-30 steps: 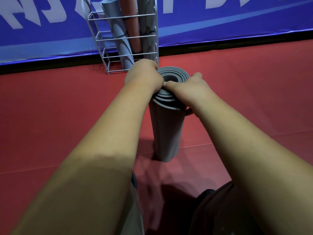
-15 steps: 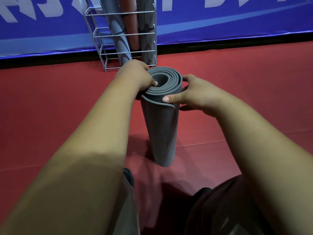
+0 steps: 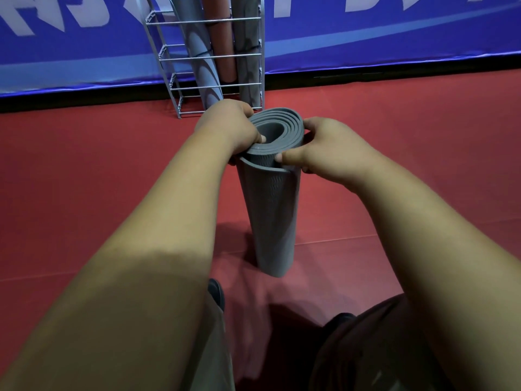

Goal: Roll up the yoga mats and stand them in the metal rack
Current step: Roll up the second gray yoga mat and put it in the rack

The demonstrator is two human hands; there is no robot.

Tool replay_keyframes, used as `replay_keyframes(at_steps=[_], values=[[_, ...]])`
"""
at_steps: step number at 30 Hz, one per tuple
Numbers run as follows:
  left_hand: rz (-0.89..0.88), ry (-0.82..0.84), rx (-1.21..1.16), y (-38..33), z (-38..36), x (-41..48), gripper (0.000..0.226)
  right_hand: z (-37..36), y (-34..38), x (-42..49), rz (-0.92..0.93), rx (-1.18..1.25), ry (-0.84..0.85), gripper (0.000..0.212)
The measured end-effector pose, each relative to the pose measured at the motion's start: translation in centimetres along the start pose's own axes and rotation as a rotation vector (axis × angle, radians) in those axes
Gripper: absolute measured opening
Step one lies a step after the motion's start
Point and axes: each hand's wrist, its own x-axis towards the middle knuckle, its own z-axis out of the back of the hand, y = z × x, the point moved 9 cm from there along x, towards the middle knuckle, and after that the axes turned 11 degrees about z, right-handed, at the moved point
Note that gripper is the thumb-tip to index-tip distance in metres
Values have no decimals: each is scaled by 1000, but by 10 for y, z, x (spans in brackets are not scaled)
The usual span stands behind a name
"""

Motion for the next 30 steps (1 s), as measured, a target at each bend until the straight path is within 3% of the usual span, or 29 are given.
replay_keyframes(at_steps=[2,10,12,18,25,30], values=[[-16,-6,0,-2,0,-1,26,1,1,-3,-67,70,-17,32],[-86,-19,31,-15,-7,-8,18,5,4,3,-203,-231,-151,67],[-79,17,-3,-12,-8,-7,20,5,2,4,-222,-273,-150,62],[-65,40,-72,-11,-9,-7,39,8,1,5,-202,-209,-196,41],[-179,146,-143,-23,-15,-10,88,8,1,4,-191,-143,-235,36],[-185,172,-63,-25,-16,-10,54,5,3,4,-177,-131,-232,39]])
